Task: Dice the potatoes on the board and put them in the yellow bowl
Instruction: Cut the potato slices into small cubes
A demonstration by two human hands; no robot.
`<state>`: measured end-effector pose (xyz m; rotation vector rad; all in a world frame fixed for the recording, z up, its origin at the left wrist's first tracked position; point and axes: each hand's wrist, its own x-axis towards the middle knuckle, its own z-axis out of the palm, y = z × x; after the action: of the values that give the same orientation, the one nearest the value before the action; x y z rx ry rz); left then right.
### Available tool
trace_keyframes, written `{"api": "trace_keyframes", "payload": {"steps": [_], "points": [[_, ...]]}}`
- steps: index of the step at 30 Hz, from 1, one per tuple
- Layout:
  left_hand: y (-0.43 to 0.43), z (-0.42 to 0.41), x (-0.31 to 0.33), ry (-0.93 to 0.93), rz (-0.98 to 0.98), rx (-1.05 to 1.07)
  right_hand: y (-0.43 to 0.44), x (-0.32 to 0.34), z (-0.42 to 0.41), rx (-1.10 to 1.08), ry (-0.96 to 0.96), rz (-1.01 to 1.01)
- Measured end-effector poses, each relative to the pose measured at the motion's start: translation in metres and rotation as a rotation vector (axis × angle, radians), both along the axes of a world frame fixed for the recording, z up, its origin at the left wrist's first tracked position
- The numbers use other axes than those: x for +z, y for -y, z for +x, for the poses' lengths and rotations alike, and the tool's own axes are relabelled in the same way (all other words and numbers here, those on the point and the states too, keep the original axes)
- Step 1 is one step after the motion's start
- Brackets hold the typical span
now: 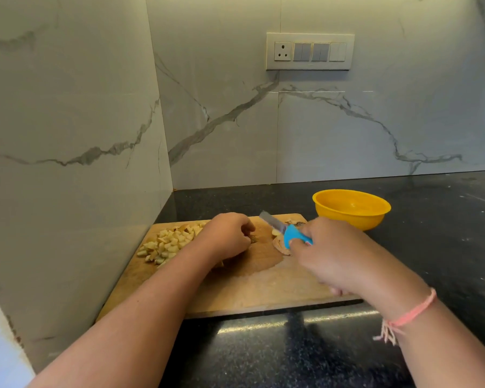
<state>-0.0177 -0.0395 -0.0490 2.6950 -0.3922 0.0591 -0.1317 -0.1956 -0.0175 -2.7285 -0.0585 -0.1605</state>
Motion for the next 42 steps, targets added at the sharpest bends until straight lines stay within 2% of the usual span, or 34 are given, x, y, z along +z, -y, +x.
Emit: {"api": "trace_keyframes", "payload": {"steps": [7, 15, 17, 21, 23, 33, 36, 39, 42], "points": [[-0.001, 0.002, 0.001, -0.009, -0.014, -0.033, 0.004, 0.01, 0.043, 0.005, 0.087, 0.055], [-0.017, 0.008, 0.007, 0.137, 0.262, 0.101, 0.007, -0.01, 0.073, -0.005, 0.171, 0.119], [-0.016, 0.009, 0.007, 0.144, 0.241, 0.08, 0.009, -0.013, 0.073, -0.001, 0.191, 0.139], [-0.001, 0.001, 0.005, 0.031, 0.119, -0.118, 0.015, -0.015, 0.074, -0.008, 0.225, 0.162], [0.004, -0.002, 0.005, 0.048, 0.108, -0.155, 0.017, -0.017, 0.073, -0.008, 0.229, 0.164], [-0.01, 0.004, 0.007, 0.06, 0.143, 0.055, 0.021, -0.021, 0.073, -0.002, 0.244, 0.186], [-0.015, 0.005, 0.008, 0.116, 0.141, 0.124, 0.021, -0.021, 0.074, -0.005, 0.256, 0.189], [-0.013, 0.004, 0.007, 0.128, 0.063, 0.115, 0.023, -0.022, 0.075, -0.012, 0.266, 0.195], [-0.009, 0.003, 0.004, 0.064, 0.085, 0.064, 0.023, -0.023, 0.075, -0.013, 0.269, 0.2]]}}
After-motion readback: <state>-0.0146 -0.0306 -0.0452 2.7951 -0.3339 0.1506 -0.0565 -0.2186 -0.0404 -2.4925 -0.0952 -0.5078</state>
